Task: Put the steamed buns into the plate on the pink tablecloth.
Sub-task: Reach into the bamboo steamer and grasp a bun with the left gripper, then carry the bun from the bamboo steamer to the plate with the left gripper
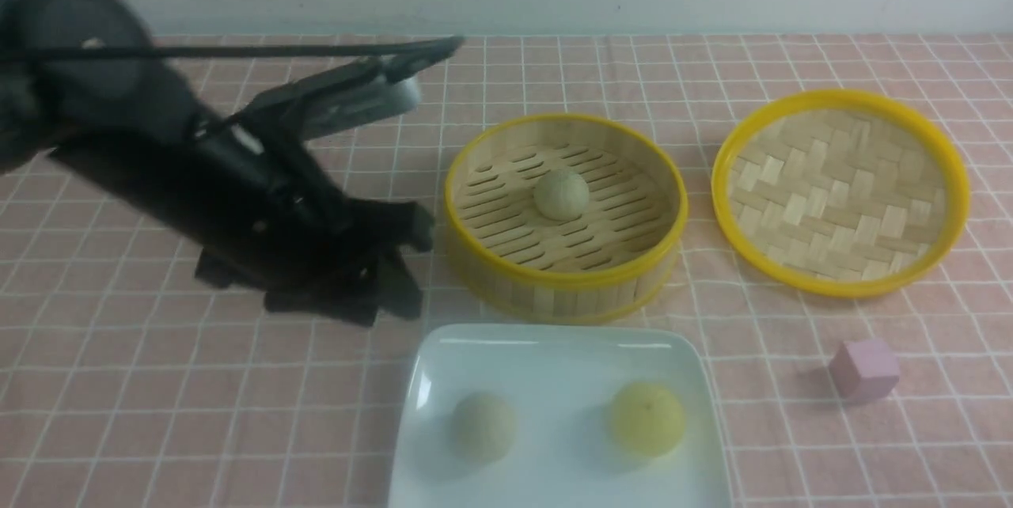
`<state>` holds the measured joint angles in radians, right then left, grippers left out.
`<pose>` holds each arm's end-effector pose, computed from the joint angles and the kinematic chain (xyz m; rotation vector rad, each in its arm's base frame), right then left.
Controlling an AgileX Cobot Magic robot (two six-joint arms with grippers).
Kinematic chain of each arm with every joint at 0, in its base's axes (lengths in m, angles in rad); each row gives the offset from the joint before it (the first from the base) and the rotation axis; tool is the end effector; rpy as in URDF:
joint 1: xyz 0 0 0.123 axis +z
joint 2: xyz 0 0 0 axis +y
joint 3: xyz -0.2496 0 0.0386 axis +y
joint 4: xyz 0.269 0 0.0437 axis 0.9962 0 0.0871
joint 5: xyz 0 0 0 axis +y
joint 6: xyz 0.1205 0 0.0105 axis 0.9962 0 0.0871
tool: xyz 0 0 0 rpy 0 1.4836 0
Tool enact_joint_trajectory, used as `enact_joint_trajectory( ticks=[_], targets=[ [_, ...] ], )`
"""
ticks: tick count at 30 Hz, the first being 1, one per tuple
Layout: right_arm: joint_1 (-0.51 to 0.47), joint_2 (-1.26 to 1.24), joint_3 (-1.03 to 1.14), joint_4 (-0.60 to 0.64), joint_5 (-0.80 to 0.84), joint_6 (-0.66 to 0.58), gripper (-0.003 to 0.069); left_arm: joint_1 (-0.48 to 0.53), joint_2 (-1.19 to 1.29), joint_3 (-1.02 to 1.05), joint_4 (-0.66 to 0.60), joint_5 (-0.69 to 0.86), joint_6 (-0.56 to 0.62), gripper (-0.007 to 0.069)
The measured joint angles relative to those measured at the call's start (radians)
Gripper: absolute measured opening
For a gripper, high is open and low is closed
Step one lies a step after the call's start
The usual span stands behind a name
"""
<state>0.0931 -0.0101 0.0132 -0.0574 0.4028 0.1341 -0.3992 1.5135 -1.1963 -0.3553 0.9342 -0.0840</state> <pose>0.1337 0.0097 0.1641 0.0042 1.8900 0.0979 0.3025 -0.1644 0.2268 0.2236 2.7616 -0.5825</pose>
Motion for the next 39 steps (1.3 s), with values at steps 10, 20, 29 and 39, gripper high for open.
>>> enact_joint_trajectory(
  ticks=[10,20,29,39],
  targets=[
    [0.000,0.000,0.000,0.000,0.000,0.000,0.0239,-0.094,0.448,-0.551,0.149,-0.061,-0.044,0.0442],
    [0.000,0.000,0.000,0.000,0.000,0.000,0.0239,-0.095,0.754,-0.853,0.133,-0.103,-0.053,0.0433],
    [0.000,0.000,0.000,0.000,0.000,0.000,0.0239,-0.095,0.840,-0.871,0.050,-0.132,-0.109,0.0198],
    [0.000,0.000,0.000,0.000,0.000,0.000,0.0239,-0.096,0.546,-0.870,0.065,0.198,-0.048,0.0027]
  ],
)
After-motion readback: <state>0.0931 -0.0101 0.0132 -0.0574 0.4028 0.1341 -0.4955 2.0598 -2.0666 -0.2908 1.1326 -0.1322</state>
